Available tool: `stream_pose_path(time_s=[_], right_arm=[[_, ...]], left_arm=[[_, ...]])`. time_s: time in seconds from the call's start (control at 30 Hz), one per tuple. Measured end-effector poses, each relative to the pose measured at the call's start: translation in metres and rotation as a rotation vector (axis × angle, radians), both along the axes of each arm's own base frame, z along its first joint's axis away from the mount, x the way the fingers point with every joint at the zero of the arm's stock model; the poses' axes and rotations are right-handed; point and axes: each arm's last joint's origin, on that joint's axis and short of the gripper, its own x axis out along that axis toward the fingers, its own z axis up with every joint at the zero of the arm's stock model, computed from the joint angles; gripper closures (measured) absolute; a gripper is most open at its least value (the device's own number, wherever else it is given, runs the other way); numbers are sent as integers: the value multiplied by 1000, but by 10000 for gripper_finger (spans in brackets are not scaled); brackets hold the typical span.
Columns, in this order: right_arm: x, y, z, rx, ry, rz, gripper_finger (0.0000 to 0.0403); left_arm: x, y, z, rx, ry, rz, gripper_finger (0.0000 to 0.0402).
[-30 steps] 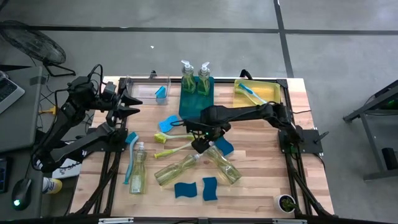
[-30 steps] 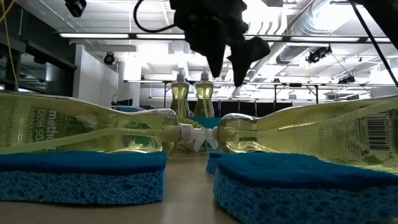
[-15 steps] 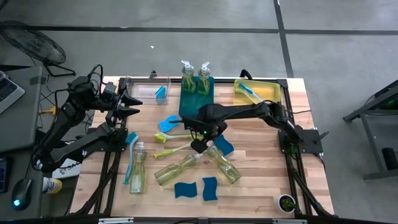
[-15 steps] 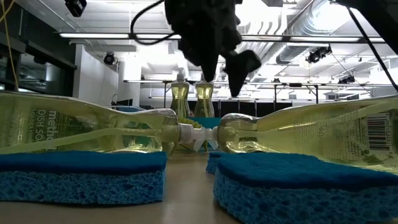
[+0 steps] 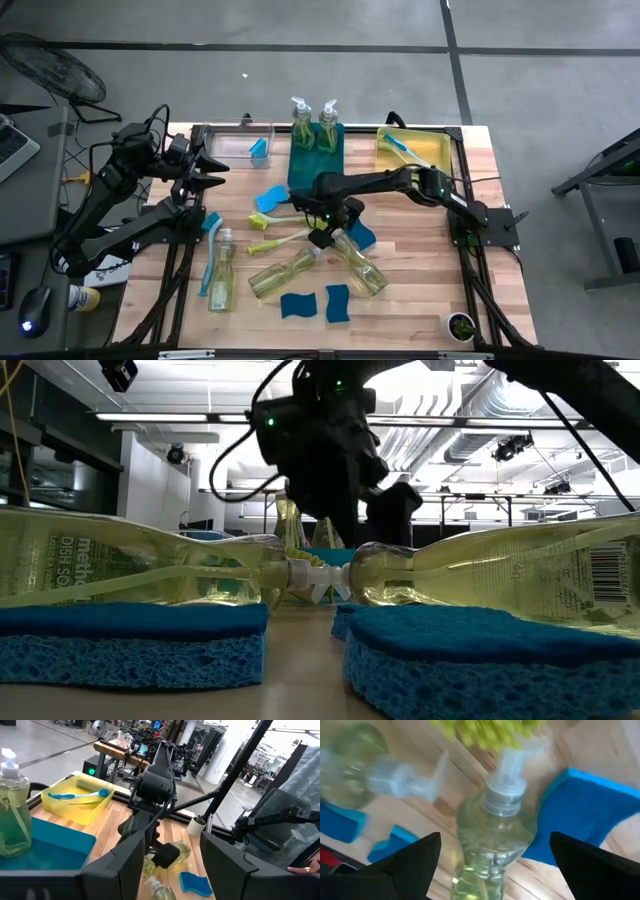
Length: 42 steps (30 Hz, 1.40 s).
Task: Pick & Place Kitchen Sink Supplies
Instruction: Put the yellow soap dispenser into the blue bin
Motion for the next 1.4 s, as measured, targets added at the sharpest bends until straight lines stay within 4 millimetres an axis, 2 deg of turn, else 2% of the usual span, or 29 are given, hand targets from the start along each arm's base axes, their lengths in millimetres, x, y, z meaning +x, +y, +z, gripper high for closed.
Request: stream_pose_path(time_s=[0.3,0.67,1.03,1.4], right_arm=[[5,7,-23,28,44,1,36],[11,7,-27,-8,3,-36,42],[10,20,-27,-26,36,-41,57],[11,32,-42,-60,86,-60,68]], left_arm=[[0,0,-2,-11,14,-1,213],[0,0,-2,-3,13,-2,213],[0,0,-2,-4,14,-2,213],[0,0,-2,0,14,-3,213]])
